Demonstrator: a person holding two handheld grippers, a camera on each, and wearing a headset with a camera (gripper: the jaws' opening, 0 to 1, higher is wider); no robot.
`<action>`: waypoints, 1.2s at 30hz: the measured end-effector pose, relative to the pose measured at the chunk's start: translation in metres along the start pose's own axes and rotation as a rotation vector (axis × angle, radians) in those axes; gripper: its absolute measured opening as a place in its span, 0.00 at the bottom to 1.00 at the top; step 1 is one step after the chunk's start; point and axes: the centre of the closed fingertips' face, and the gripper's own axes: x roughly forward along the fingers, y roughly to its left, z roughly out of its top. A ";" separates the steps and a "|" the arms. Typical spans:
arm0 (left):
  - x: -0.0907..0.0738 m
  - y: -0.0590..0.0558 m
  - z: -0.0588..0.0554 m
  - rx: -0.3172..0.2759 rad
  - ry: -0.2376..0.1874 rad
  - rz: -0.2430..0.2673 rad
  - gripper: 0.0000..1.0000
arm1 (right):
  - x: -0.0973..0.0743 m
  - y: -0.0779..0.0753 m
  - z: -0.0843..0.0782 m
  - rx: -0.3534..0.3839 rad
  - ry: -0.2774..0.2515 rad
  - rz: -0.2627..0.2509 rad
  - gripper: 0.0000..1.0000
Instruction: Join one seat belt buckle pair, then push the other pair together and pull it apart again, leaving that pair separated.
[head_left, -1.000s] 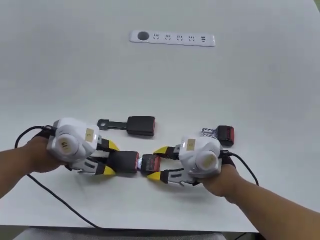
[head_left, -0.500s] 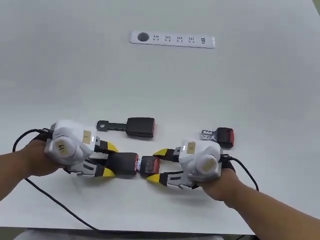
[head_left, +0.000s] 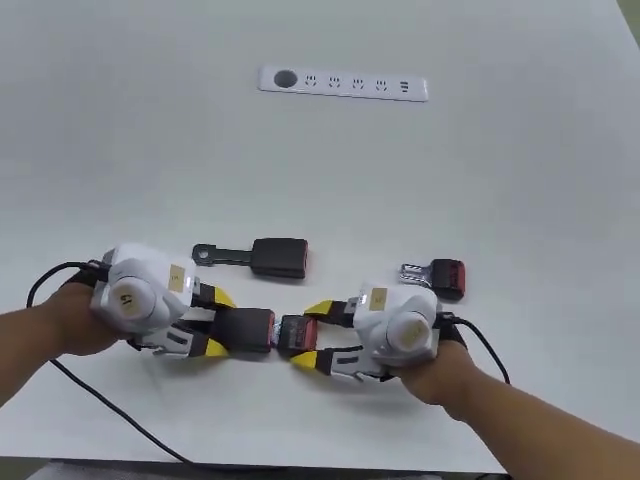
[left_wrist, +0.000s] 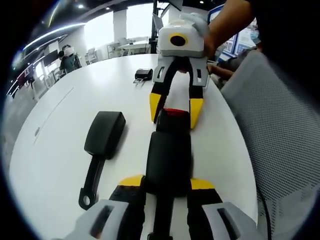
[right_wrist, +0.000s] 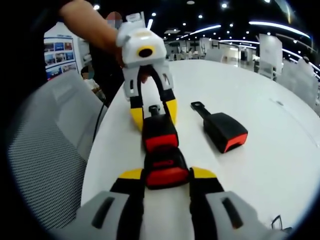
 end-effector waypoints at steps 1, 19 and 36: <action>0.000 -0.001 0.000 -0.005 -0.003 0.000 0.33 | 0.000 0.001 0.000 -0.008 0.003 -0.004 0.35; -0.002 -0.003 0.008 -0.088 0.061 0.054 0.64 | -0.016 -0.009 0.010 0.034 -0.019 -0.115 0.79; -0.038 0.023 0.036 -0.100 -0.015 0.188 0.94 | -0.069 -0.039 0.004 0.034 -0.021 -0.224 0.89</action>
